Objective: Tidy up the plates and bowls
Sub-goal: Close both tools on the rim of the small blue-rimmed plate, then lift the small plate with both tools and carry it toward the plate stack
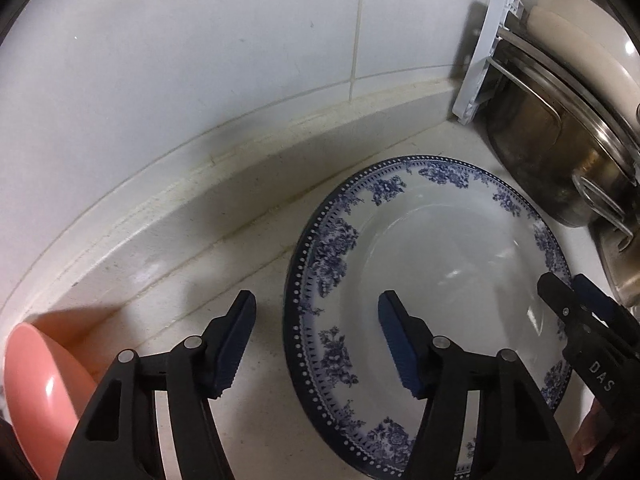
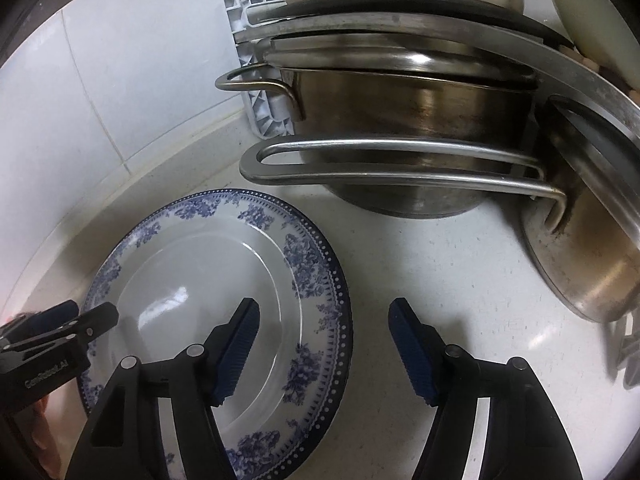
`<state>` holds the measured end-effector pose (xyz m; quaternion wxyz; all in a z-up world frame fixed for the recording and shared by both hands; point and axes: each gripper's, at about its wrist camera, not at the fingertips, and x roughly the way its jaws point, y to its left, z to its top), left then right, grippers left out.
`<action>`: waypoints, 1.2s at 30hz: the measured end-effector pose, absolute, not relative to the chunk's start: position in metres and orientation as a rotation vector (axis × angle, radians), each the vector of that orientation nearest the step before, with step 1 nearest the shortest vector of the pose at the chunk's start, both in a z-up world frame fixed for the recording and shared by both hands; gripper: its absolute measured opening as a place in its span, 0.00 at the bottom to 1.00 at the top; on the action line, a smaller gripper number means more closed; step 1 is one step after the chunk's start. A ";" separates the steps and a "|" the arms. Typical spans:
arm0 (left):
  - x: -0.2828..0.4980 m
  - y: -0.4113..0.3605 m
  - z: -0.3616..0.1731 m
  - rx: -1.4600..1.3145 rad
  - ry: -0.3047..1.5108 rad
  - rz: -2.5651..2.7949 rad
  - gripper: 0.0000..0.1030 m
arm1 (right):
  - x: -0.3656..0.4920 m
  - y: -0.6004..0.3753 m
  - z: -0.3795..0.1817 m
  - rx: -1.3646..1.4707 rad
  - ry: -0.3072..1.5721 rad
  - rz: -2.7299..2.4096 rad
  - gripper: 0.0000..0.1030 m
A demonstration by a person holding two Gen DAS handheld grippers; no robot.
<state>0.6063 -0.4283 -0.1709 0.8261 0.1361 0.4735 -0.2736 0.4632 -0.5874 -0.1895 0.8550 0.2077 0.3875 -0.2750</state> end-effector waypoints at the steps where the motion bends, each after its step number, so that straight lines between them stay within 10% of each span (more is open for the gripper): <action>1: 0.606 -0.427 -0.170 0.284 1.010 -0.590 0.60 | 0.465 -0.587 -0.190 0.434 0.814 -0.578 0.62; 17: 0.605 -0.423 -0.166 0.264 1.010 -0.576 0.37 | 0.472 -0.585 -0.187 0.376 0.846 -0.545 0.35; 36: 0.579 -0.390 -0.134 0.185 0.995 -0.513 0.36 | 0.451 -0.576 -0.161 0.370 0.815 -0.519 0.33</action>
